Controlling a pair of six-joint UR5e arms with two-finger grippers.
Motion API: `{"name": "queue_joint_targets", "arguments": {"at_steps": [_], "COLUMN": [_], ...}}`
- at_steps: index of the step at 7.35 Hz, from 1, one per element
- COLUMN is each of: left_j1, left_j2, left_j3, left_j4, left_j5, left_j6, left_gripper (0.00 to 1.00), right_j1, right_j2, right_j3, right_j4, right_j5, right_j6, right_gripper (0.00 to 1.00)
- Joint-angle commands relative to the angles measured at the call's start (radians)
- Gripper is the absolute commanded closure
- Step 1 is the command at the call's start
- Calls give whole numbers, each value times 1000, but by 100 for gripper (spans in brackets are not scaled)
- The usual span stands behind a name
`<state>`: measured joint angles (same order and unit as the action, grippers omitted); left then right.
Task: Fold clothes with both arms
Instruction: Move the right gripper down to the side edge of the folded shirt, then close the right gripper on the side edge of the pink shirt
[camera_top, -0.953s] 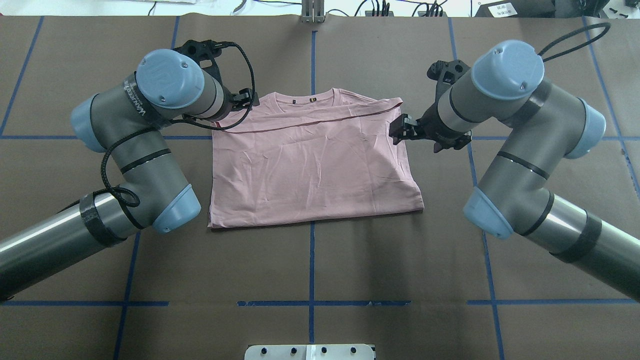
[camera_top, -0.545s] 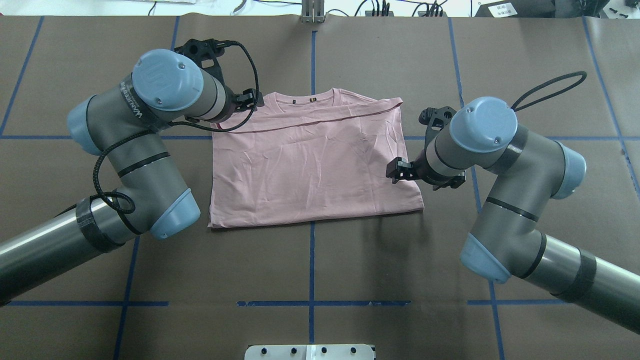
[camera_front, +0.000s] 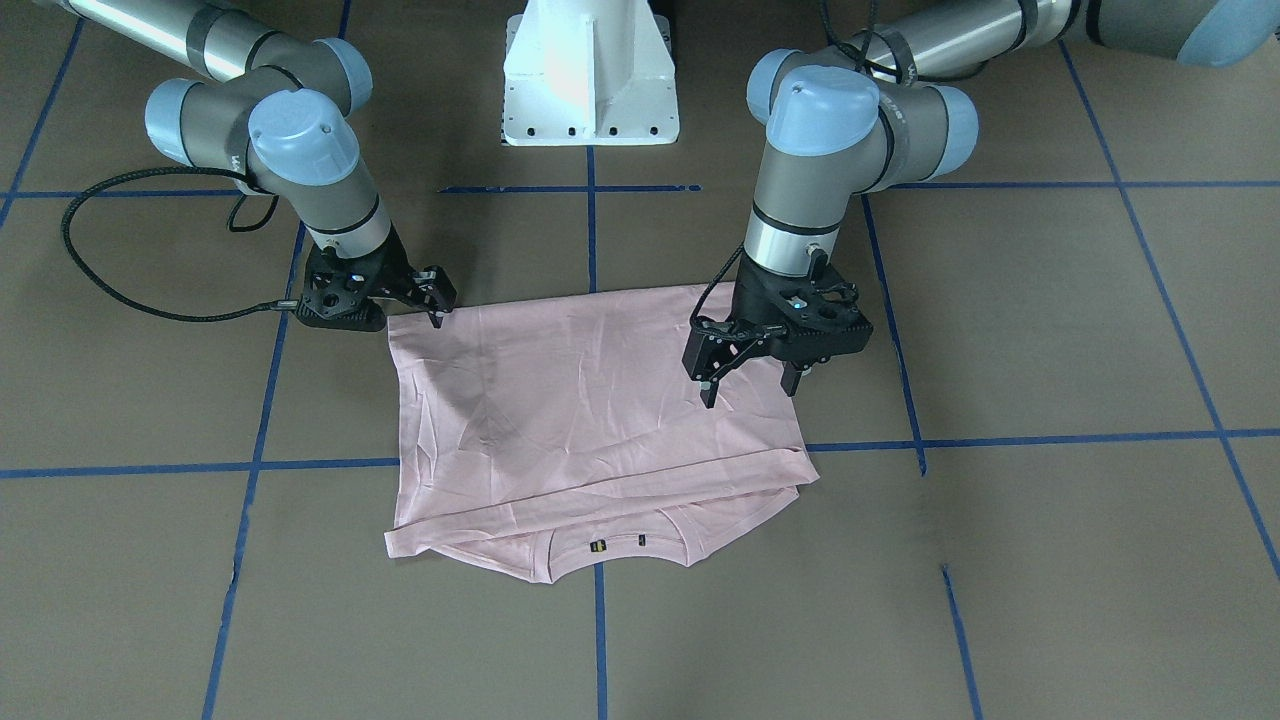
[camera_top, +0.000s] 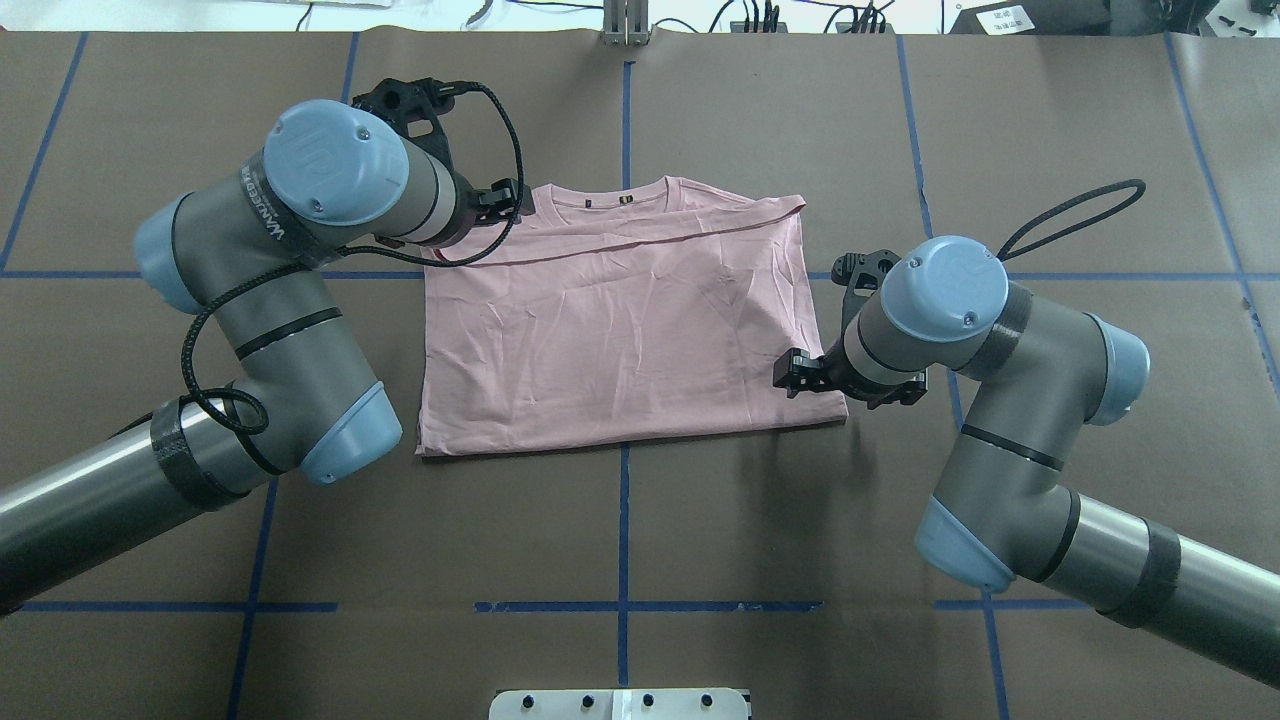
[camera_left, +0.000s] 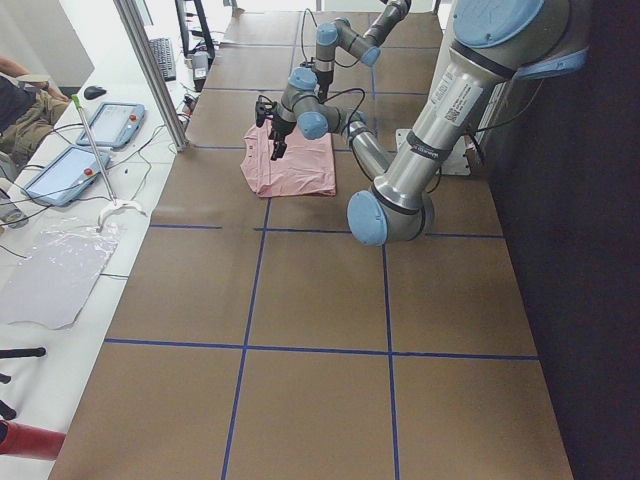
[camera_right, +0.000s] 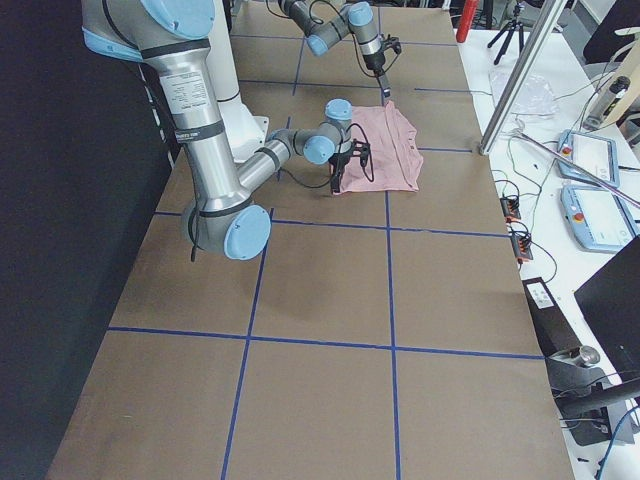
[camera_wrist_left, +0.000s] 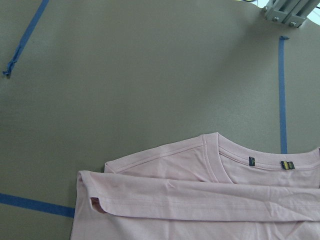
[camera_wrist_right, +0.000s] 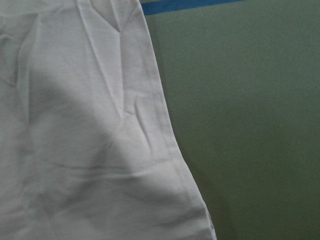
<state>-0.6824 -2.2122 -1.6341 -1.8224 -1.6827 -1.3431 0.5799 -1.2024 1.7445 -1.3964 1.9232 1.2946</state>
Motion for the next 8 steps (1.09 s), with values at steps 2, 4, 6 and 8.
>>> {"name": "queue_joint_targets", "arguments": {"at_steps": [2, 4, 6, 8], "left_j1": [1, 1, 1, 1], "left_j2": [2, 2, 2, 3], "left_j3": [0, 0, 0, 0], "left_j4": [0, -2, -2, -3], "left_j5": [1, 1, 1, 3], "left_j6": [1, 1, 1, 2], "left_gripper": [0, 0, 0, 0], "right_j1": [-6, -5, -5, -6], "right_j2": [4, 6, 4, 1], "right_j3": [-26, -26, -26, -26], "right_j4": [0, 0, 0, 2], "right_j5": [2, 5, 8, 11], "right_j6": [0, 0, -1, -11], "right_gripper": [3, 17, 67, 100]}}
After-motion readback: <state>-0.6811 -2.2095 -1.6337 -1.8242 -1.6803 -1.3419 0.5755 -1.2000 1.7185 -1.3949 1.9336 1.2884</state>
